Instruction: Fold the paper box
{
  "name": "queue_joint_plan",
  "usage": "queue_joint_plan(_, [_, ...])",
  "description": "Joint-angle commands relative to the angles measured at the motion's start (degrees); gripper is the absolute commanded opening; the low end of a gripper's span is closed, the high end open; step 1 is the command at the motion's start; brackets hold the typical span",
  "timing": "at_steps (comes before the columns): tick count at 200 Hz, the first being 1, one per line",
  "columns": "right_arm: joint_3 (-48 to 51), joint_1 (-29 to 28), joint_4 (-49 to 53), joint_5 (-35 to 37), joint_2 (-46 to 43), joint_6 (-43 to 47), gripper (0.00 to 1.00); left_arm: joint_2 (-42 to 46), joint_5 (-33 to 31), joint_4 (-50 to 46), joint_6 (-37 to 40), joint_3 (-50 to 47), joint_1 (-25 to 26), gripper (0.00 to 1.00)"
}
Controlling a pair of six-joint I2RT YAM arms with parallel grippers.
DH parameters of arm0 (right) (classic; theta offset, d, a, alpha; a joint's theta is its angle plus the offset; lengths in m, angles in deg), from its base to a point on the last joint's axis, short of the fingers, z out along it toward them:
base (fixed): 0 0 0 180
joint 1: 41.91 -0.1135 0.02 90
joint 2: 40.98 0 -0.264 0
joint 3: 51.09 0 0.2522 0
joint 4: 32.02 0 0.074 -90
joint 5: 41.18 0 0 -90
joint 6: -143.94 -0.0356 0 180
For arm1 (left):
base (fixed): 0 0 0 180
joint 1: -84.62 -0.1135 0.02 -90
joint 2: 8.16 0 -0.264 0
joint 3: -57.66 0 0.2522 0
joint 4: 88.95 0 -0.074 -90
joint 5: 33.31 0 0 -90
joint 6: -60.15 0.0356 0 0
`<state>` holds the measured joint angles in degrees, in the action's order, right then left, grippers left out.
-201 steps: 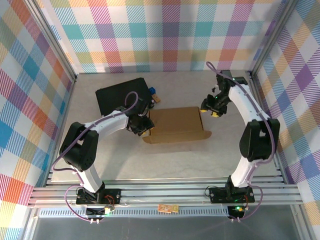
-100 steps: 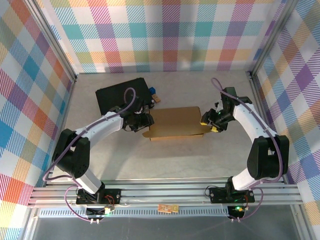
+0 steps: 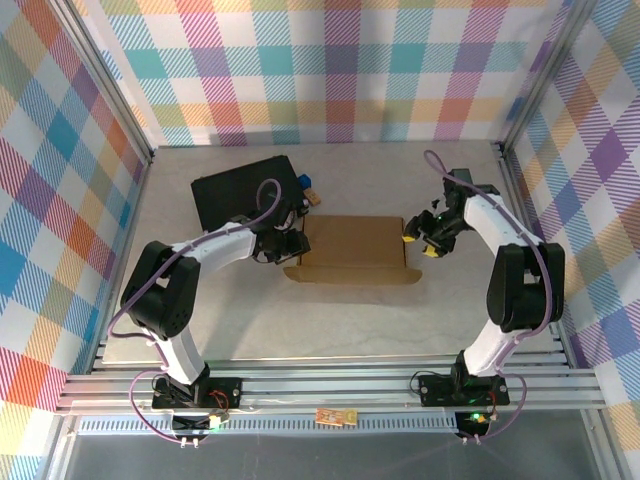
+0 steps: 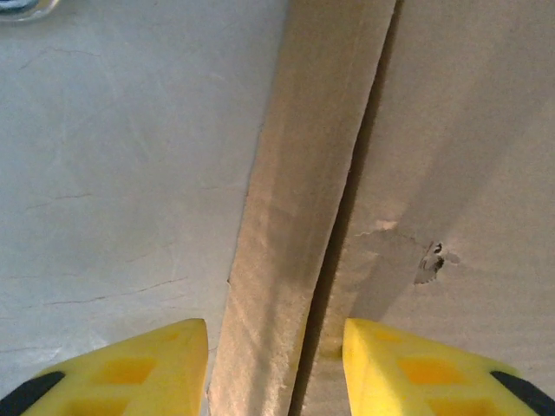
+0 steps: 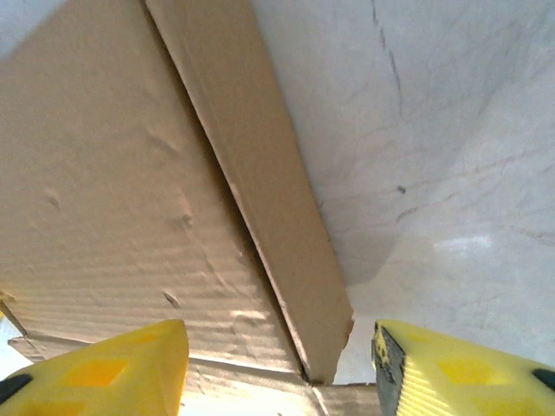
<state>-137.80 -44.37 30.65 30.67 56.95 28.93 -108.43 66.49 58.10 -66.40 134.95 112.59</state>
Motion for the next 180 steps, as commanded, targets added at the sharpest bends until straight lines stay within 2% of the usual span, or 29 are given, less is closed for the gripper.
queue_joint_plan(1, [-0.5,2.02,-5.02,-6.41,2.62,1.64,0.62,0.52,-1.1,-0.82,1.58,-3.11,-0.28,0.36])
queue_joint_plan(46, [2.55,5.63,-14.91,-18.58,7.36,1.46,0.7,1.0,-0.86,0.45,2.55,-6.63,-1.53,0.24])
queue_joint_plan(75, [4.34,5.74,-20.11,-27.03,9.75,0.79,0.74,1.02,0.12,1.08,3.88,-8.89,-2.82,0.2])
queue_joint_plan(114, [8.12,5.59,-25.09,-31.86,9.64,-1.18,0.79,0.36,0.3,1.22,5.18,-10.5,-4.1,0.17])
queue_joint_plan(149, [10.83,4.72,-24.99,-31.19,8.84,-1.84,0.81,-0.58,0.26,1.84,5.2,-11.44,-4.67,0.16])
queue_joint_plan(180, [16.47,3.9,-31.73,-34.39,6.64,-4.61,0.81,-0.88,0.15,2.61,5.2,-12.45,-5.02,0.16])
